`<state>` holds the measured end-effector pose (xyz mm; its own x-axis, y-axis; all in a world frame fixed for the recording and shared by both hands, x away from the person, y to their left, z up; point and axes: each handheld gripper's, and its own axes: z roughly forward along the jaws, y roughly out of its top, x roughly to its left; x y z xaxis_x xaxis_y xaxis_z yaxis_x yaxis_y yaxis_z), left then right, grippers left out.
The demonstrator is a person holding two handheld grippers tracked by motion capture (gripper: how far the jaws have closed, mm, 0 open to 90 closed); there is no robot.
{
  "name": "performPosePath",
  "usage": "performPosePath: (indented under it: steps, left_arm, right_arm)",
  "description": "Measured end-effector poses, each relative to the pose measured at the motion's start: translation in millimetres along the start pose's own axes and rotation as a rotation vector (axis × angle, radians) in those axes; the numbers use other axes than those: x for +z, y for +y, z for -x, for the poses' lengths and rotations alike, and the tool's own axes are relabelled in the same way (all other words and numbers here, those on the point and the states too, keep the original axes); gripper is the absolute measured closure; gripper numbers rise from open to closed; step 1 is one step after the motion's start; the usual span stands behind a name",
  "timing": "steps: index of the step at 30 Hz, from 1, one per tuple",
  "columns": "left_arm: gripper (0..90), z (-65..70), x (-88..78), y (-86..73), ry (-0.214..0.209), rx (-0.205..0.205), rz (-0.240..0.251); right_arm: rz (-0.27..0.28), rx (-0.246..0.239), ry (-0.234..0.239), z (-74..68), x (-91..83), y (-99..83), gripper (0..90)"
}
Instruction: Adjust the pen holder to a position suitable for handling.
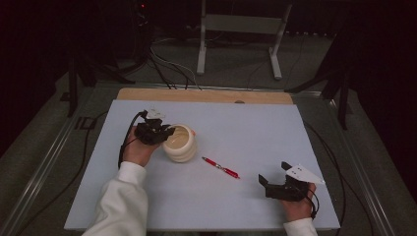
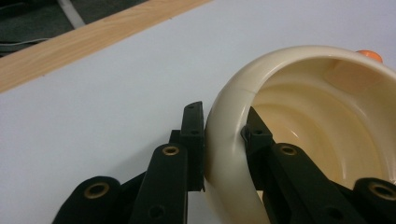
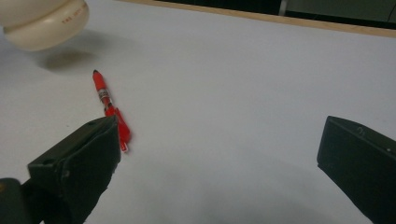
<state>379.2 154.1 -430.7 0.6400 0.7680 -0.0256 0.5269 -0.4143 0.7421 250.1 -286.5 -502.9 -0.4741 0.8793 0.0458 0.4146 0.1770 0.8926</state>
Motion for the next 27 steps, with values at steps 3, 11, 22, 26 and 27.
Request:
performPosePath:
  steps: [3,11,22,26,27]
  left_arm:
    - [76.7,0.6,-2.0,-4.5,-0.007,0.014,-0.018]
    - [76.7,-3.3,-7.3,-17.2,-0.027,0.029,-0.072]
    - [76.5,-2.2,0.5,-24.7,-0.044,0.058,-0.170]
    - [76.0,-2.9,6.1,-24.6,-0.034,0.044,-0.166]
    - [75.8,-2.9,7.0,-24.8,-0.033,0.040,-0.161]
  right_arm:
    - [0.000,0.000,0.000,0.0,0.0,0.0,0.0]
    - [-0.002,0.000,-0.001,-0.1,0.3,-0.2,0.0]
    - [-0.006,-0.004,-0.001,-1.1,1.5,-0.5,0.0]
    - [-0.006,-0.001,-0.001,-0.8,1.3,-0.6,0.0]
    - [-0.006,-0.001,-0.001,-0.7,1.3,-0.6,0.0]
